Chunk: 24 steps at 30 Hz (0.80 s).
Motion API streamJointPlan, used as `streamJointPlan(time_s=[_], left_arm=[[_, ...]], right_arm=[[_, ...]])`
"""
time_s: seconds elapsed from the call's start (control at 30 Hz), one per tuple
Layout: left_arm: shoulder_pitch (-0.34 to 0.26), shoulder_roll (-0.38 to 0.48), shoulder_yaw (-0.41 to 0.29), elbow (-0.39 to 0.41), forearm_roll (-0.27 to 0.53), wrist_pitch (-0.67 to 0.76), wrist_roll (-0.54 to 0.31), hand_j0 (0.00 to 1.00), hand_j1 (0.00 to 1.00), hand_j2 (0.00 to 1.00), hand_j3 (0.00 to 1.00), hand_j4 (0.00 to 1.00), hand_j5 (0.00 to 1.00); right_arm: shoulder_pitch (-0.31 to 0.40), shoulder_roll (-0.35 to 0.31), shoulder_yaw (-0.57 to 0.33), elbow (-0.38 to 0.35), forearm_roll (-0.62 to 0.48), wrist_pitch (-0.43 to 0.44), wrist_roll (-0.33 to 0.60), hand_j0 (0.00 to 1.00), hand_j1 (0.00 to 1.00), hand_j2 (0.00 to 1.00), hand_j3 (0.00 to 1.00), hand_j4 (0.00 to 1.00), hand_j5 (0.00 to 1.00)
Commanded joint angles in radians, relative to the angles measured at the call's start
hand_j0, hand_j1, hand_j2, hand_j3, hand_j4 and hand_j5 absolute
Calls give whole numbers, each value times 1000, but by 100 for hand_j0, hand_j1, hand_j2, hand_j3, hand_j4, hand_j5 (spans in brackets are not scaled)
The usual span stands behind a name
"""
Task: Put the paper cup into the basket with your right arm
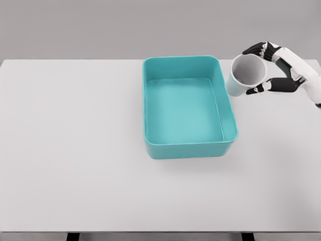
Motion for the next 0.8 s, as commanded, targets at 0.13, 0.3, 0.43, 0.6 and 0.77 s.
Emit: streamJointPlan(time_s=[0.13,0.3,0.43,0.6,0.77], left_arm=[[0,0,0,0,0,0,-1,100,100,100,100,100,100],[0,0,0,0,0,0,-1,100,100,100,100,100,100],[0,0,0,0,0,0,1,100,100,100,100,100,100],[0,0,0,0,0,0,-1,100,100,100,100,100,100],[0,0,0,0,0,0,-1,100,100,100,100,100,100]], right_arm=[[-49,33,30,0,76,1,-1,46,46,46,46,46,46],[-140,81,89,4,213,1,-1,46,46,46,46,46,46],[-187,101,116,6,403,1,-1,48,48,48,48,48,48],[-229,111,139,9,601,1,-1,84,84,84,84,84,84],[-282,141,172,11,644,1,-1,100,100,100,100,100,100]])
